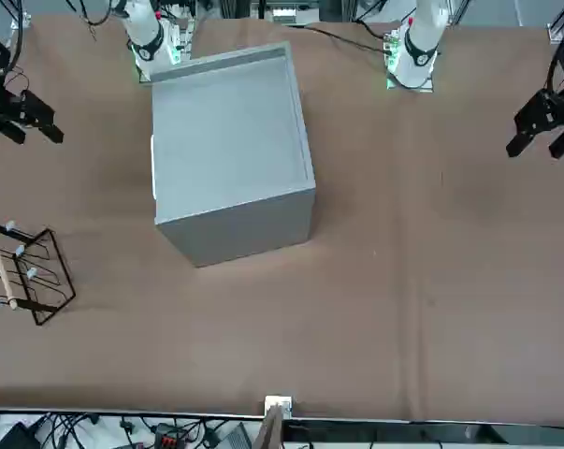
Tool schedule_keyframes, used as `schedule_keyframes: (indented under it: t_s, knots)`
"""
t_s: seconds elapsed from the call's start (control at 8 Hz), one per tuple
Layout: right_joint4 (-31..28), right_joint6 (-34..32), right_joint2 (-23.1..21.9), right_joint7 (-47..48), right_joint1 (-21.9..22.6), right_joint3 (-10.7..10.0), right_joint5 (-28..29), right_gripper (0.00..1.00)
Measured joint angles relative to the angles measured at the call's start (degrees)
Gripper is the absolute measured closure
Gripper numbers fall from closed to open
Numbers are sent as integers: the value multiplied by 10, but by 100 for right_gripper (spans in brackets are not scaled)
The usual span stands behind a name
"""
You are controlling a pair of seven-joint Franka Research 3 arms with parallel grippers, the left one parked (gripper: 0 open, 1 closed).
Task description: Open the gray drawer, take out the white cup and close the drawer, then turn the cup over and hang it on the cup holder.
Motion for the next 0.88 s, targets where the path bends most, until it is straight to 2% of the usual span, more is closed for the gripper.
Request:
schedule_keyframes:
  t_s: [0.88]
  knots:
    - [0, 0, 0, 0, 0, -1, 0, 0]
